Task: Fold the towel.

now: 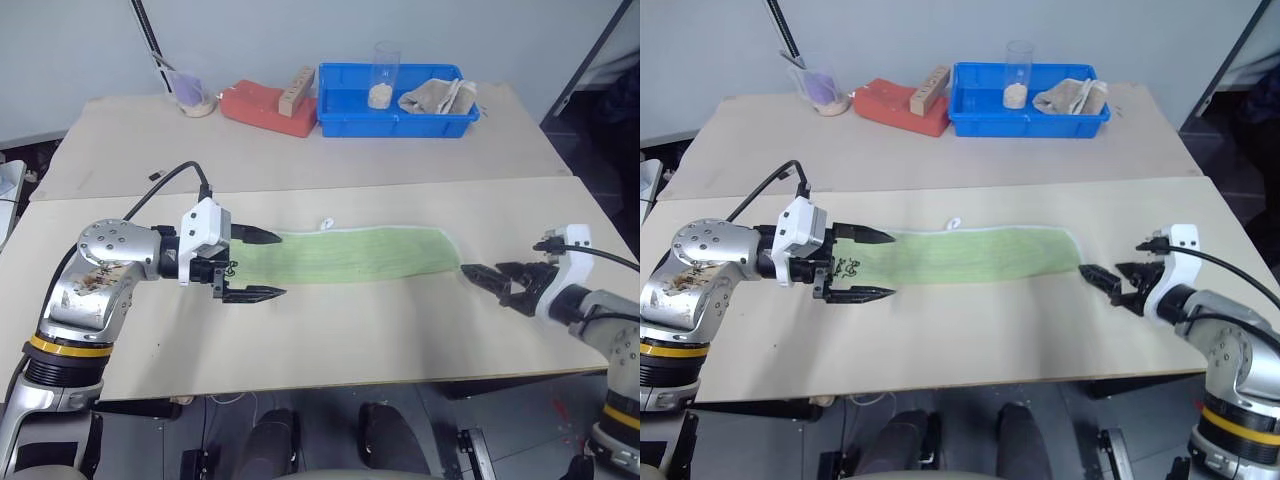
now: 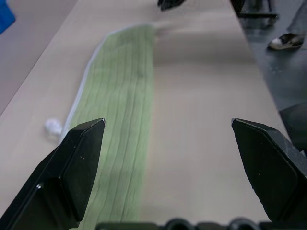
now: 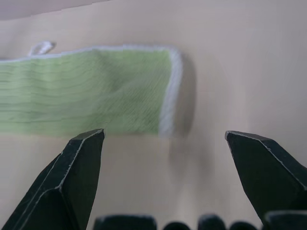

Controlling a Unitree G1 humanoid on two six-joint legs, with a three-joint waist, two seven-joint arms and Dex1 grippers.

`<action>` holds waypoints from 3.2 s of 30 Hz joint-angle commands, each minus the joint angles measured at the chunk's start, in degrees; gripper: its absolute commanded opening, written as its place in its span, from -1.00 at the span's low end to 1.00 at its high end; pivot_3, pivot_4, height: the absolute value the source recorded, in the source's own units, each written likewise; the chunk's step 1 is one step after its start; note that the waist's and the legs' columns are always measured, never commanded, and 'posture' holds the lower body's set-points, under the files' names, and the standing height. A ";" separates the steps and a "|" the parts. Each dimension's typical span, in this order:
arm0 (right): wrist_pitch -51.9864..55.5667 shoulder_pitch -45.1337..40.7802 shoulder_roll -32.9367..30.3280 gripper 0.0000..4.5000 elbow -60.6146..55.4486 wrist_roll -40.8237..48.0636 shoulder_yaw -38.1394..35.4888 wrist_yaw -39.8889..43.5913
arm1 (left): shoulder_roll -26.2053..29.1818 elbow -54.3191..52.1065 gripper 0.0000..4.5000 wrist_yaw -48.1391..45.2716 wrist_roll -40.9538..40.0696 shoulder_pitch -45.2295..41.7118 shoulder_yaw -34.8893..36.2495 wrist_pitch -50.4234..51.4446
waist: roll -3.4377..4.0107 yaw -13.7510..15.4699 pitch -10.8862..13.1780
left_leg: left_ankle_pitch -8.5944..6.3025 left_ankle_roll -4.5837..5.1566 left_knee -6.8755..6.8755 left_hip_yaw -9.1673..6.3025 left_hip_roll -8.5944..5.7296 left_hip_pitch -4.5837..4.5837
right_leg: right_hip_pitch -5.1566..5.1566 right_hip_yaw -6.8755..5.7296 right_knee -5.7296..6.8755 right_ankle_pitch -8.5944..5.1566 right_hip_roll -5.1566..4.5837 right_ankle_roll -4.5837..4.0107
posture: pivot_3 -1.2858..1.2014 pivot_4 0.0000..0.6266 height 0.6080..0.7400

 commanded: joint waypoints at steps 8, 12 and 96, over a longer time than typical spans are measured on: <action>5.32 -6.92 13.77 0.99 2.37 3.16 -7.85 -15.24 | -1.24 1.00 1.00 -0.91 0.14 -1.17 -1.12 -3.11 | 0.00 -0.05 0.00 | -0.01 0.02 -0.03 0.00 -0.02 0.00 | 0.03 0.07 0.03 0.00 0.04 0.00 | 0.03 -0.52 1.00; 4.88 -10.37 16.29 0.99 5.95 4.08 -10.89 -18.60 | -1.82 0.53 1.00 -0.82 0.07 -0.59 -1.27 -3.35 | 0.01 -0.08 0.00 | -0.01 0.02 -0.03 -0.02 -0.04 0.01 | 0.06 0.10 0.02 0.00 0.04 0.00 | 0.03 -0.52 1.00; -28.51 -25.93 1.02 0.55 6.78 -12.32 46.82 9.23 | 0.05 -11.05 1.00 18.18 -5.26 13.40 12.27 4.59 | 0.01 -0.10 0.00 | -0.02 0.01 -0.14 -0.15 0.25 -0.13 | -0.01 0.26 -0.56 0.06 0.52 -0.10 | 0.03 -0.52 1.00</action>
